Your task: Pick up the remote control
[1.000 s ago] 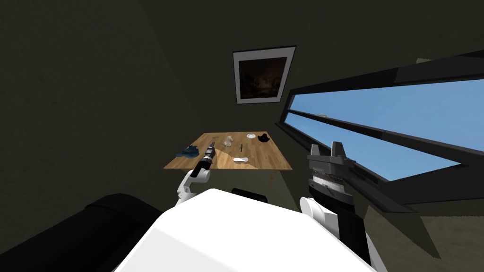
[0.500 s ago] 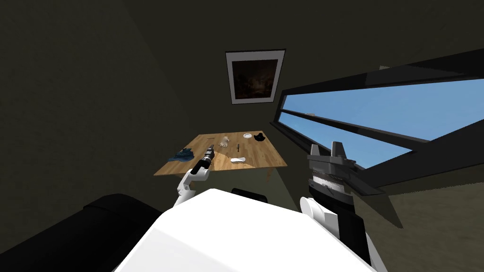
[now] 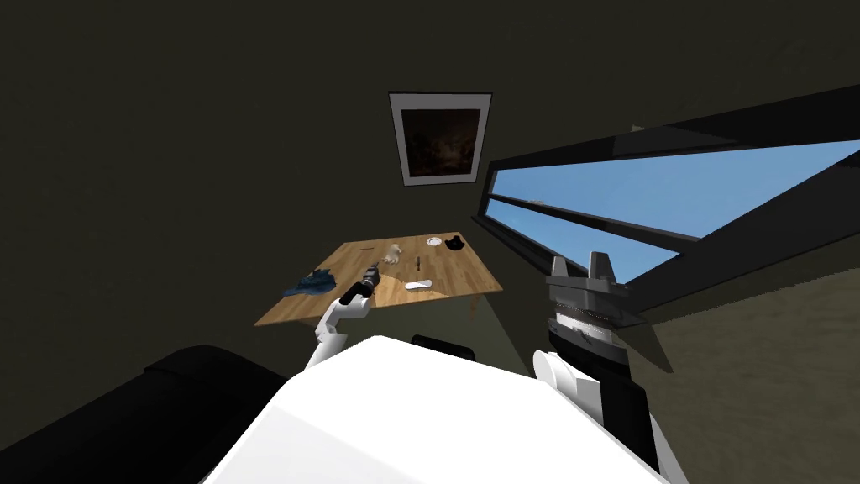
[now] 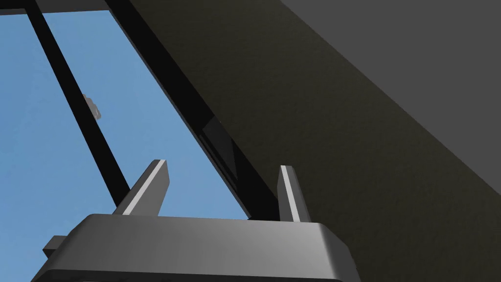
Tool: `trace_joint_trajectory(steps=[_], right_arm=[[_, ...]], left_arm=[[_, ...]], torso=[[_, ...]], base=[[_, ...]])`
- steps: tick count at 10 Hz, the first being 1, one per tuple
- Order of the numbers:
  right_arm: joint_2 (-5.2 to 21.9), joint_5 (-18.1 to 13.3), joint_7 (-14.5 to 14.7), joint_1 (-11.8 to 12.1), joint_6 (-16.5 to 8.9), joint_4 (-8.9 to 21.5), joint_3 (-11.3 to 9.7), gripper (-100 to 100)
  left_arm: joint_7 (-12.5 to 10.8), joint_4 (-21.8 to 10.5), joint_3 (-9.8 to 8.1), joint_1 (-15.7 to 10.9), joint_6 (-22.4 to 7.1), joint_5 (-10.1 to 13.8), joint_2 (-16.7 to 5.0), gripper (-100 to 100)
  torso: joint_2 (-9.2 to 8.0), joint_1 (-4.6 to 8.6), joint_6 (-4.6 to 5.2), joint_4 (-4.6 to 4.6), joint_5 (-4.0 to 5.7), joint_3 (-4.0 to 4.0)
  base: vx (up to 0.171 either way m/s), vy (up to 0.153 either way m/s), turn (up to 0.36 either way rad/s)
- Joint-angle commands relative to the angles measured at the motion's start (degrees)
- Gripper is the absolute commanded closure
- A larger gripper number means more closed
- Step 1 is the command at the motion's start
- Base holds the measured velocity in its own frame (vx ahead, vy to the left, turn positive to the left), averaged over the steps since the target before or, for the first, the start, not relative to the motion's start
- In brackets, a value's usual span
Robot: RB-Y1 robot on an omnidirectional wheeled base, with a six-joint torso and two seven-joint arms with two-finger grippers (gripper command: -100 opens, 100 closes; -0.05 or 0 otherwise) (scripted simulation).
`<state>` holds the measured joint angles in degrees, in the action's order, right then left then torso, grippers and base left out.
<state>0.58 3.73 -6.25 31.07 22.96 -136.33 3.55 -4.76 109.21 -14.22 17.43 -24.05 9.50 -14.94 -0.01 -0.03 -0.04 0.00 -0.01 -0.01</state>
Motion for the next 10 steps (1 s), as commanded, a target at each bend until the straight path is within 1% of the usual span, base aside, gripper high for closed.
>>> trace_joint_trajectory(steps=[1,2,3,4,5,6,7,8,9,10], right_arm=[[0.0,0.0,0.0,0.0,0.0,0.0,0.0,0],[0.0,0.0,0.0,-0.01,0.0,0.0,-0.01,0],[0.0,0.0,0.0,0.0,0.0,0.0,0.0,0],[0.0,0.0,0.0,0.0,0.0,0.0,0.0,0],[0.0,0.0,0.0,-0.01,0.0,0.0,-0.01,0],[0.0,0.0,0.0,0.0,0.0,0.0,0.0,0],[0.0,0.0,0.0,-0.01,0.0,0.0,0.0,0],[0.0,0.0,0.0,0.0,0.0,0.0,0.0,0],[0.0,0.0,0.0,0.01,0.0,0.0,0.0,0],[0.0,0.0,0.0,0.0,0.0,0.0,0.0,0]], left_arm=[[-1.33,-2.36,-0.97,-1.13,-2.86,1.31,-0.88,-100],[-1.33,-2.36,-0.97,-1.13,-4.5,1.31,-0.88,-100],[-1.33,-2.36,-0.97,-1.13,-5.4,1.31,-0.88,-100],[-2.51,-4.35,-1.76,-2.14,-7.53,2.33,-1.49,-100],[-2.51,-4.35,-1.76,-2.14,-8.87,2.33,-1.49,-100],[-3.74,-6.38,-2.52,-3.13,-10.5,3.35,-2.09,-100],[-3.74,-6.38,-2.52,-3.13,-12.07,3.35,-2.09,-100],[-3.74,-6.38,-2.52,-3.13,-12.93,3.35,-2.09,-100],[-5.04,-8.44,-3.24,-4.12,-14.87,4.36,-2.69,-100],[-5.04,-8.44,-3.24,-4.12,-16.51,4.36,-2.69,-100]], torso=[[0.0,0.0,0.0,0.0,0.0,0.0],[0.0,0.01,0.05,0.0,0.01,0.0],[0.0,0.0,-0.01,0.0,0.0,0.0],[0.01,0.01,-0.02,0.0,0.0,0.01],[0.01,0.03,0.04,0.0,0.01,0.01],[0.01,0.01,-0.01,0.0,0.01,0.0],[0.01,0.01,0.04,0.0,0.0,0.01],[0.02,0.0,-0.02,0.0,0.0,0.01],[0.02,0.01,-0.03,0.0,0.01,0.01],[0.02,0.03,0.03,0.0,0.01,0.01]], base=[[-0.01,-0.001,-0.262],[-0.008,0.006,-0.112],[-0.002,0.003,0.037],[-0.004,-0.005,-0.228],[-0.005,0.004,-0.14],[-0.006,0.001,-0.245],[-0.005,0.006,-0.118],[-0.001,0.003,0.022],[-0.001,-0.004,-0.212],[-0.002,0.003,-0.178]])
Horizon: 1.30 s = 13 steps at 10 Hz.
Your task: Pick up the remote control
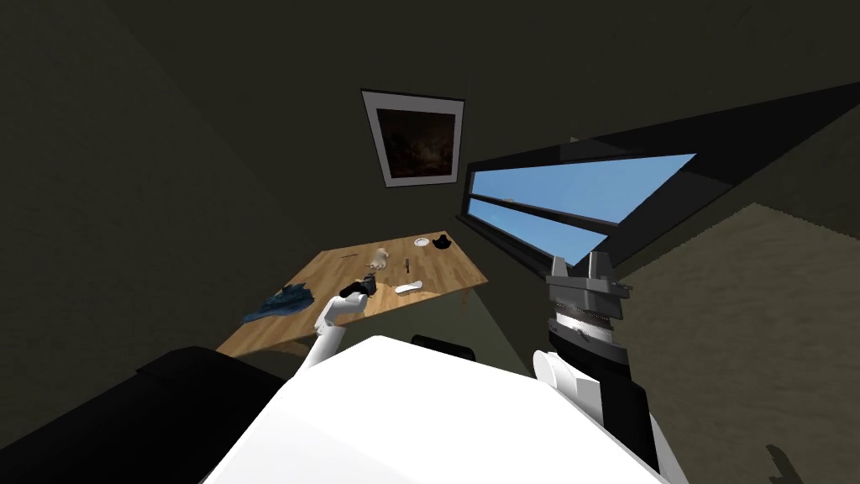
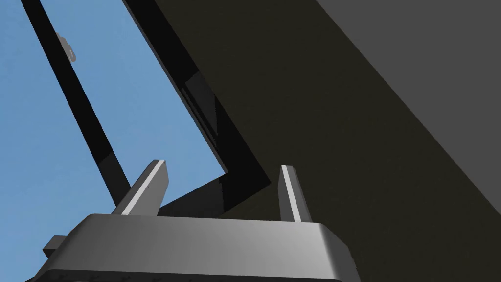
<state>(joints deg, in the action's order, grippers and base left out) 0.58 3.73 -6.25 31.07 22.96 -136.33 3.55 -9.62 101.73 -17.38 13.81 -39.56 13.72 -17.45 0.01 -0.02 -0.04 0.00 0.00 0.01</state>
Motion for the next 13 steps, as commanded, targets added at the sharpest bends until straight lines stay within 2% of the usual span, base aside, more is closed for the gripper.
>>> trace_joint_trajectory(steps=[1,3,4,5,6,7,8,9,10,11,12,13], right_arm=[[0.0,0.0,0.0,0.0,0.0,0.0,0.0,0],[0.0,0.0,0.0,0.0,0.0,0.0,0.0,0],[0.0,0.0,0.0,0.01,0.0,0.0,0.0,0],[0.0,0.0,0.0,-0.01,0.0,0.0,0.0,0],[0.0,0.0,0.0,0.0,0.0,0.0,0.0,0],[0.0,0.0,0.0,0.0,0.0,0.0,0.0,0],[0.0,0.0,0.0,0.01,0.0,0.0,0.0,0],[0.0,0.0,0.0,0.0,0.0,0.0,0.0,0],[0.0,0.0,0.0,0.01,0.0,0.0,0.0,0],[0.0,0.0,0.0,0.0,0.0,0.0,0.0,0],[0.0,0.0,0.0,0.01,0.0,0.0,0.01,0],[0.0,0.0,0.0,0.0,0.0,0.0,0.0,0]], left_arm=[[-1.52,-2.86,-0.78,-1.48,-2.86,1.15,-0.78,-100],[-1.52,-3.03,-0.78,-1.48,-4.59,1.15,-0.78,-100],[-2.91,-5.11,-1.43,-2.44,-6.86,2.14,-1.39,-100],[-2.91,-5.11,-1.43,-2.44,-8.01,2.14,-1.39,-100],[-4.34,-7.19,-2.06,-3.39,-9.75,3.12,-2.02,-100],[-4.34,-7.19,-2.06,-3.39,-11.18,3.12,-2.02,-100],[-5.79,-9.25,-2.64,-4.32,-12.66,4.08,-2.67,-100],[-5.79,-9.25,-2.64,-4.32,-14.4,4.08,-2.67,-100],[-7.25,-11.24,-3.19,-5.23,-16.2,5.01,-3.35,-100],[-7.25,-11.3,-3.19,-5.23,-17.46,5.01,-3.35,-100],[-8.72,-13.32,-3.7,-6.1,-19.33,5.91,-4.04,-100],[-8.72,-13.32,-3.7,-6.1,-20.31,5.91,-4.04,-100]], torso=[[0.0,0.0,0.0,0.0,0.0,0.0],[0.0,-0.02,-0.02,0.0,0.0,0.0],[0.0,-0.01,-0.04,0.0,0.0,0.0],[0.01,0.01,0.04,0.0,0.0,0.01],[0.01,-0.01,-0.02,0.0,0.0,0.01],[0.02,-0.01,0.02,0.0,0.0,0.01],[0.01,-0.02,-0.03,0.0,0.0,0.01],[0.02,-0.01,0.0,0.0,0.0,0.01],[0.01,-0.01,-0.03,0.01,0.0,0.01],[0.03,-0.01,0.02,0.0,0.0,0.01],[0.03,-0.02,-0.04,0.01,0.0,0.02],[0.03,0.0,0.02,0.01,0.0,0.02]], base=[[-0.002,0.002,-0.264],[-0.001,0.005,-0.054],[0.0,-0.004,-0.255],[0.0,0.005,-0.16],[0.001,0.001,-0.269],[0.001,0.007,-0.14],[0.003,0.003,-0.191],[0.003,0.005,-0.131],[0.003,0.001,-0.29],[0.003,0.007,-0.138],[0.006,0.001,-0.295],[0.005,0.008,-0.122]])
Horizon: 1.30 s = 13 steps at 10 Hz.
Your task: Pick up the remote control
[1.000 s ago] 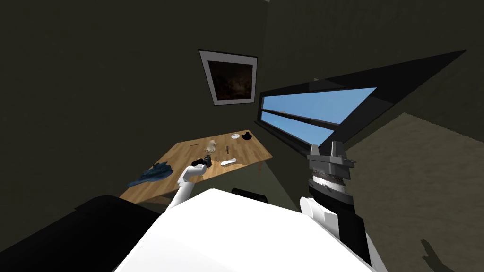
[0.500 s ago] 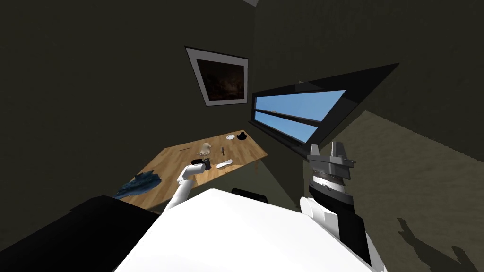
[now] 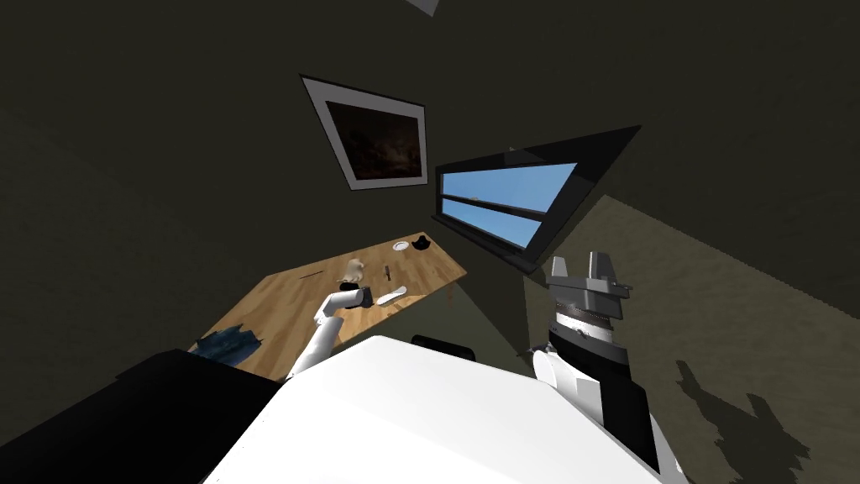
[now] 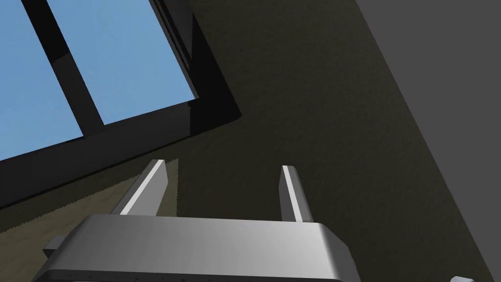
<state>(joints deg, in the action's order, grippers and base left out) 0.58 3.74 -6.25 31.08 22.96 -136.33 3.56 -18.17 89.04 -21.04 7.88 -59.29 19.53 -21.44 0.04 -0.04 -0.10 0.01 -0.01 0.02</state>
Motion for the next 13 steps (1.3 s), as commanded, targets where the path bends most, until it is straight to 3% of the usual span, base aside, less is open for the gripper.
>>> trace_joint_trajectory(steps=[1,4,9,13], right_arm=[[0.0,0.0,0.0,0.0,0.0,0.0,0.0,0],[0.0,0.0,0.0,-0.01,0.0,0.0,0.0,0],[0.0,0.0,0.0,0.0,0.0,0.0,0.0,0],[0.0,0.0,0.0,0.0,0.0,0.0,0.0,0]], left_arm=[[-1.63,-2.62,-0.5,-1.01,-2.86,0.96,-0.75,-100],[-3.08,-4.56,-0.91,-1.79,-5.77,1.79,-1.44,-100],[-8.45,-11.57,-2.12,-4.35,-13.99,4.65,-3.88,-100],[-10.74,-14.6,-2.48,-5.26,-17.11,5.78,-4.86,-100]], torso=[[0.0,0.0,0.0,0.0,0.0,0.0],[0.01,0.01,0.04,0.0,0.0,0.0],[0.02,0.0,0.03,0.0,0.0,0.01],[0.03,0.01,0.02,0.0,0.0,0.01]], base=[[0.005,0.004,-0.176],[0.006,0.005,-0.163],[0.01,0.009,-0.255],[0.009,0.009,-0.159]])
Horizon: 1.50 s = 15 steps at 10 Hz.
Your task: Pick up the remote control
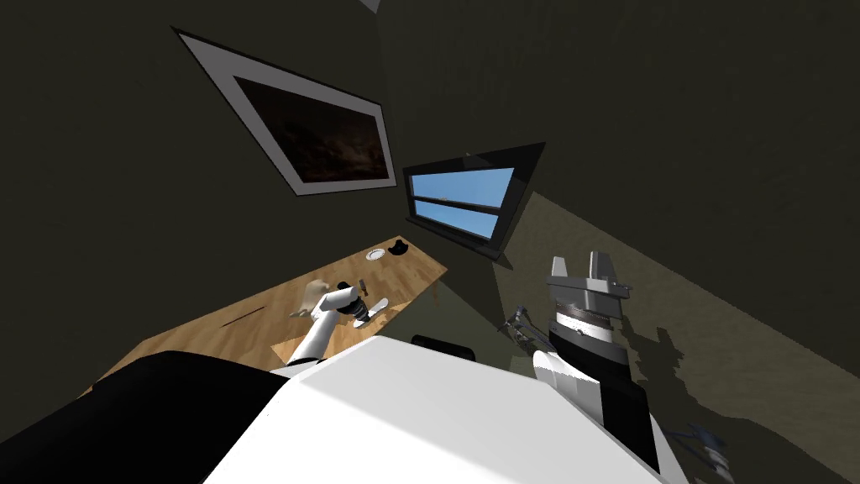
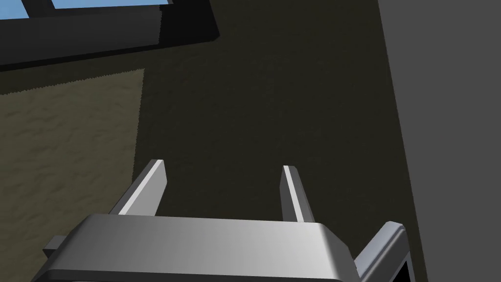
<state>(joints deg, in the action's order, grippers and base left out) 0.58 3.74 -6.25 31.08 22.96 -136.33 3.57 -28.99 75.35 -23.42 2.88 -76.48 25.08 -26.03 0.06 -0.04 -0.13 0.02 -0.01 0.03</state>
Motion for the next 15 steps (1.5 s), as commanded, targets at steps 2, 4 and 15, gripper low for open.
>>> trace_joint_trajectory(steps=[2,4,15], right_arm=[[0.0,0.0,0.0,0.0,0.0,0.0,0.0,0],[0.0,0.0,0.0,0.0,0.0,0.0,0.0,0],[0.0,0.0,0.0,0.0,0.0,0.0,0.0,0]], left_arm=[[-1.81,-3.33,-0.34,-0.92,-2.25,1.12,-1.05,-100],[-3.69,-5.78,-0.48,-1.44,-4.35,1.94,-1.75,-100],[-2.31,-8.91,0.35,-2.04,0.17,0.62,-0.01,100]], torso=[[0.0,0.01,0.03,0.0,0.0,0.0],[0.02,-0.02,0.02,0.0,0.0,0.01],[0.04,-0.1,-0.02,0.01,-0.02,0.03]], base=[[0.011,0.01,-0.174],[0.017,0.021,-0.256],[0.005,0.01,-0.004]])
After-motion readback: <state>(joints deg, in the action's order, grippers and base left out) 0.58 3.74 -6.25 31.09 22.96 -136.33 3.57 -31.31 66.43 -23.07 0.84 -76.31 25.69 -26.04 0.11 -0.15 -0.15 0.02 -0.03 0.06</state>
